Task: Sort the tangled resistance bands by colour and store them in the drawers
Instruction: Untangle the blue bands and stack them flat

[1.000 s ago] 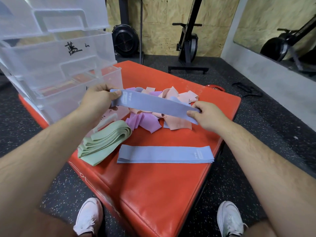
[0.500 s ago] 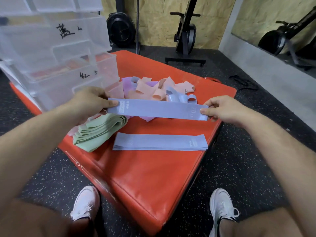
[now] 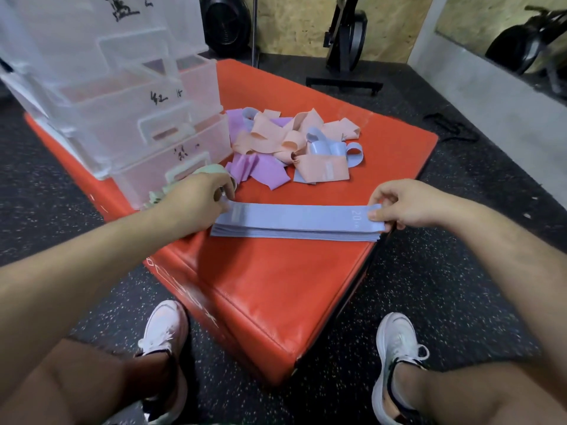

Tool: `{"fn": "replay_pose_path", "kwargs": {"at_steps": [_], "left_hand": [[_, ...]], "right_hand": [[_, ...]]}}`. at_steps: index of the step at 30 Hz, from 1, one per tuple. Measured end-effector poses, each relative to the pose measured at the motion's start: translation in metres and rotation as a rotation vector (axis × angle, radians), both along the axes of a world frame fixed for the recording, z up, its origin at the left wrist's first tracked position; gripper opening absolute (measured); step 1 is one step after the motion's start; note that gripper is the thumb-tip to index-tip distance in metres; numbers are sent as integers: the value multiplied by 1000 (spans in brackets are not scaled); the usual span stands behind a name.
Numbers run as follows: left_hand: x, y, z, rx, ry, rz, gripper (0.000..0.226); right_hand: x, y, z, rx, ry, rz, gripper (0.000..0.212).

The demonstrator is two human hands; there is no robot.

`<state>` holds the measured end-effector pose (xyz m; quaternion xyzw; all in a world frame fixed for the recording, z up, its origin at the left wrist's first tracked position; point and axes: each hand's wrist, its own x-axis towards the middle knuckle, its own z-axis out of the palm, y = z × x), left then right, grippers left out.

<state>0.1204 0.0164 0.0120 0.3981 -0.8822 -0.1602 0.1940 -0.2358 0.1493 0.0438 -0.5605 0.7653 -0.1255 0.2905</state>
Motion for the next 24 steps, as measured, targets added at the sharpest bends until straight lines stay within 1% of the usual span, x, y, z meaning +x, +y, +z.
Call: {"fn": "replay_pose_path", "kwargs": {"at_steps": [2,7,12,16,18,21,24], "left_hand": [[0,2,-7,-51,-34,-21,20],[-4,6,-20,-70,-94,-10,14],[-7,4,-26,-67,-142,18,12],[-6,5,-33,-142,-152,41,10],[-6,5,-32,-184,-184,19,10],[-6,3,-26,-151,-249,-35,14],[-7,5,-22,-116,-295,-18,20]], "right_hand": [[1,1,-3,13,13,-5,8],[5,2,-14,42,105,17,8],[6,1,-21,23,185,23,9],[8,3,-24,-21,182,32,20],[11,3,-24,-26,246,66,17],[13,2,-24,-9,315,94,11],[15,1,-19,20,352,103,10]]}}
